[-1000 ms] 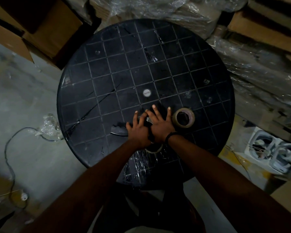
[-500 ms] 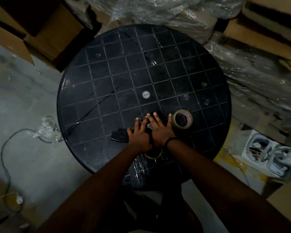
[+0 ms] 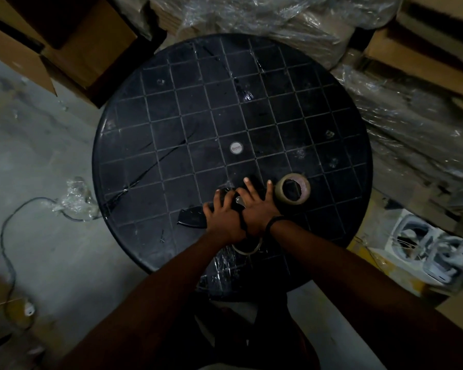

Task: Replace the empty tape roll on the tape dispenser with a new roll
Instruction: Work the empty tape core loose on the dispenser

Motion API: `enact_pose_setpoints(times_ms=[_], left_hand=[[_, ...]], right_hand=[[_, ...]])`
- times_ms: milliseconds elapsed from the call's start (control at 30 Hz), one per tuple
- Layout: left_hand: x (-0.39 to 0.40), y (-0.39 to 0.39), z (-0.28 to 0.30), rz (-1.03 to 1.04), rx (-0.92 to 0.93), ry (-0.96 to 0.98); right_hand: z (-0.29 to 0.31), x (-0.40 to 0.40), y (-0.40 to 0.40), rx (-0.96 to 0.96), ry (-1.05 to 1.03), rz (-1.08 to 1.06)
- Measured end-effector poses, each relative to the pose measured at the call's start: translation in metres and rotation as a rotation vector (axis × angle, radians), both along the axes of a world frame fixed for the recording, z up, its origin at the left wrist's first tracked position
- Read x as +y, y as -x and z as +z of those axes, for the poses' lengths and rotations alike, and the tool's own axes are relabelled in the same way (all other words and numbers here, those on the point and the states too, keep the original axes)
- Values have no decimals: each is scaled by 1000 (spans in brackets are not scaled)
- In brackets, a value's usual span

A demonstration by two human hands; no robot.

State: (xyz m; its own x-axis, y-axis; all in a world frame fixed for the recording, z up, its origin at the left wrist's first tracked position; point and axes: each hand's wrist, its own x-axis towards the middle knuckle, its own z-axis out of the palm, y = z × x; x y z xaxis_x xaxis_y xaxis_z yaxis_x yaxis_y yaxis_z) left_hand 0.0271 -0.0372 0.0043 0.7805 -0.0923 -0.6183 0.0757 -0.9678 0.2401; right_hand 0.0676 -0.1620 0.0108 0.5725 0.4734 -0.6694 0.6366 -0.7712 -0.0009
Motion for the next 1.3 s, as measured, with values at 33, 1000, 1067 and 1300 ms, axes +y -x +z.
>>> enact_pose_setpoints(times_ms=[33, 1000, 1067, 1300], left_hand=[[0, 3, 1, 34, -1, -1], [28, -30, 0, -511, -178, -49], [27, -27, 0, -501, -198, -47], [21, -30, 0, -379, -133, -38]], right_hand=[[2, 2, -1, 3, -1, 21], [-4, -14, 15, 186, -144, -666], [-1, -12, 16, 114, -159, -672], [3, -1, 16, -61, -215, -646]])
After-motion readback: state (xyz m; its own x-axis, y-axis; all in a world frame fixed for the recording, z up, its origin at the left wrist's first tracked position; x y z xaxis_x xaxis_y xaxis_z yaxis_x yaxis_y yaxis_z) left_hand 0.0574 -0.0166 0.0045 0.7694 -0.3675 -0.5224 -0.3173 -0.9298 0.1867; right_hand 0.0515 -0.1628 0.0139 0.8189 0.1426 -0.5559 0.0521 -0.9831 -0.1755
